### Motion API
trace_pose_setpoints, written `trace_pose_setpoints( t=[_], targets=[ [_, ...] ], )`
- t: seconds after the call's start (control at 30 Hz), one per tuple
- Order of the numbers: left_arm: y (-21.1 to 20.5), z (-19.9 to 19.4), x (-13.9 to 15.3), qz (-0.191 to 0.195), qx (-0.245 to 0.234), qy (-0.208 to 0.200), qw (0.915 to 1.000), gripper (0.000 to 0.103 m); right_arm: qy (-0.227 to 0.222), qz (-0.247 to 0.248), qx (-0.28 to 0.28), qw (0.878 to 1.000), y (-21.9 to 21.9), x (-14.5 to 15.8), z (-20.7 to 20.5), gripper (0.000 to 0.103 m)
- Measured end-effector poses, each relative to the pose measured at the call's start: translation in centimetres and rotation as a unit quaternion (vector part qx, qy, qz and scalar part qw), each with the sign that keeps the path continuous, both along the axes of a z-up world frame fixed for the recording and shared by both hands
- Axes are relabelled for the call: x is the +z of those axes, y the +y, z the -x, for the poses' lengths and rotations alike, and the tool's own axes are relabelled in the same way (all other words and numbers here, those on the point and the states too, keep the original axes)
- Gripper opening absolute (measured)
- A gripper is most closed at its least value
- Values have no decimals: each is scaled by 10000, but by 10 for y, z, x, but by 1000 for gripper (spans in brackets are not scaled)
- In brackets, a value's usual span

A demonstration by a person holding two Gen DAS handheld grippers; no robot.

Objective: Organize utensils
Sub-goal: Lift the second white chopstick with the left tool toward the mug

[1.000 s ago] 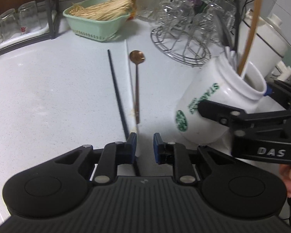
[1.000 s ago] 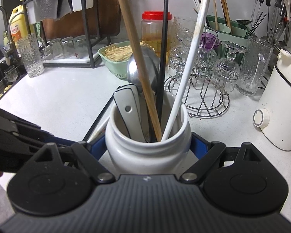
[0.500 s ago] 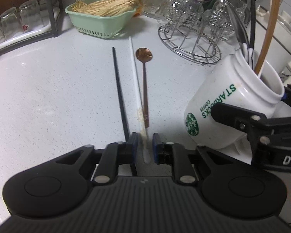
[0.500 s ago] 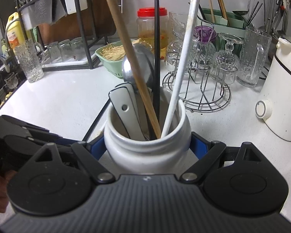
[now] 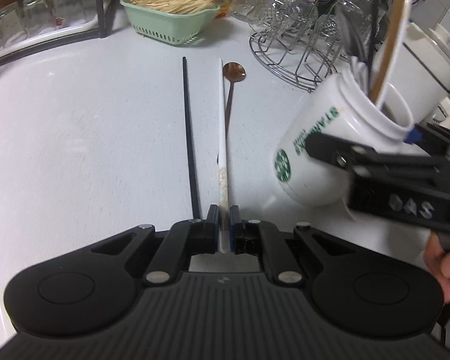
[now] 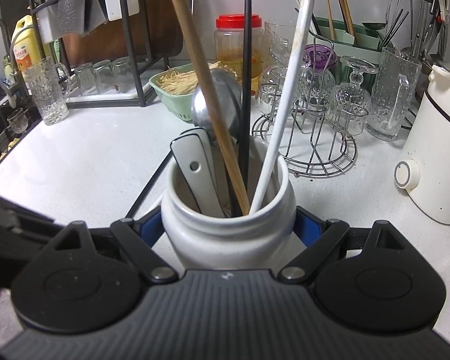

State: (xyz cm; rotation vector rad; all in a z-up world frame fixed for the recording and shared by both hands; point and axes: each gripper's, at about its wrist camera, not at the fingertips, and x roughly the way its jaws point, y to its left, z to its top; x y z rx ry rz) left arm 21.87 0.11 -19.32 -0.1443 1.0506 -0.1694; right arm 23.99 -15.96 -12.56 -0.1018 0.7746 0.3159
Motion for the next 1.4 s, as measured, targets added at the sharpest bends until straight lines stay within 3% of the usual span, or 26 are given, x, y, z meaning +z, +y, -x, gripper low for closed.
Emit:
trace_pose_setpoints(
  t=[0.23, 0.7, 1.03, 1.17, 1.4],
  targets=[
    [2, 42, 6, 193, 226, 101, 9995, 8, -64, -107, 172, 9998, -5, 1, 1, 98],
    [-23, 127, -2, 561, 831, 355, 9943, 8, -214, -208, 647, 9975, -12, 2, 2, 98],
    [-25, 146, -12, 849, 1034, 475, 9899, 9, -189, -216, 679, 9973, -14, 1, 3, 98],
    [-21, 143, -14, 844, 1063, 520, 9894, 26, -205, -214, 698, 9971, -14, 2, 6, 98],
    [-23, 137, -28, 947, 946, 584, 9893, 27, -198, -191, 601, 9978, -13, -1, 9, 98]
  ],
)
